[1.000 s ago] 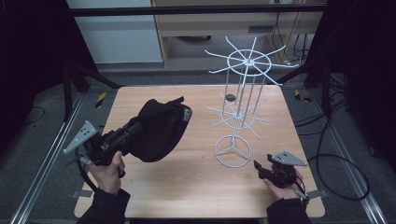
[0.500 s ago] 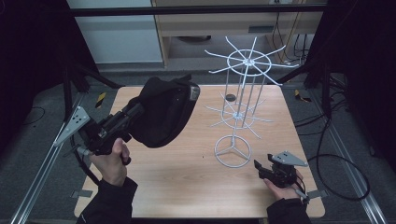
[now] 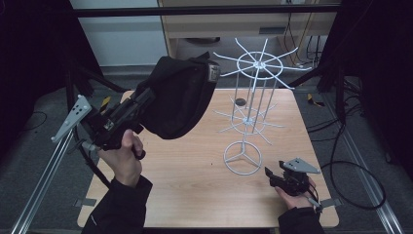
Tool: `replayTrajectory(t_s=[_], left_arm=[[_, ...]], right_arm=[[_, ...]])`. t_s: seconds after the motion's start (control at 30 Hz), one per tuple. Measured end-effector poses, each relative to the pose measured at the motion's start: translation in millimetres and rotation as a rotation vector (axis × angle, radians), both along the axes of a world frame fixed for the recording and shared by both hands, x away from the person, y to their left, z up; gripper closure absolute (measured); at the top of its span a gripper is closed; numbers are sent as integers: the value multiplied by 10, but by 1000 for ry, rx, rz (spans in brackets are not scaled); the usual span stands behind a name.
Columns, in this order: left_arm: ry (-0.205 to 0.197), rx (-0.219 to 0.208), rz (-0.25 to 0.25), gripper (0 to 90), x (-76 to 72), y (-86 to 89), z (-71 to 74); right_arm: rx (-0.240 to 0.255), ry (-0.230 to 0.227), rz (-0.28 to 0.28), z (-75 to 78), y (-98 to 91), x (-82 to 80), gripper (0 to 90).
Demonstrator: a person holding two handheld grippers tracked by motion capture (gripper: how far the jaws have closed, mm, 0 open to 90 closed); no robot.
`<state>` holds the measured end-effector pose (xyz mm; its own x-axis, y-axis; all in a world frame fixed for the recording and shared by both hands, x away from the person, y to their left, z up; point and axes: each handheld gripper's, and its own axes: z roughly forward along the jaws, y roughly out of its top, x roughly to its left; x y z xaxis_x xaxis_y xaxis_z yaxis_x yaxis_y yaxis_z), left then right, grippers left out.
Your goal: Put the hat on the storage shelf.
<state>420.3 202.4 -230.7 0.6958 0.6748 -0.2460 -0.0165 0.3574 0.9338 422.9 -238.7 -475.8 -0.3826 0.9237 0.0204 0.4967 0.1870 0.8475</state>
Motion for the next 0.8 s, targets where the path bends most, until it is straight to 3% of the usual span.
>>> replayTrajectory(t_s=[0.2, 0.43, 0.6, 0.8], left_arm=[[15, 28, -3, 713, 67, -193, 28], [41, 63, -10, 709, 116, -362, -50], [62, 72, -20, 703, 116, -377, -146], [103, 120, -26, 692, 126, -359, -298]], right_arm=[[-4, -1, 2, -7, 0, 5, 387], [-8, -2, 4, -11, -3, 11, 385], [-13, 1, 3, -19, -7, 14, 383], [-22, 3, 6, -27, -5, 19, 379]])
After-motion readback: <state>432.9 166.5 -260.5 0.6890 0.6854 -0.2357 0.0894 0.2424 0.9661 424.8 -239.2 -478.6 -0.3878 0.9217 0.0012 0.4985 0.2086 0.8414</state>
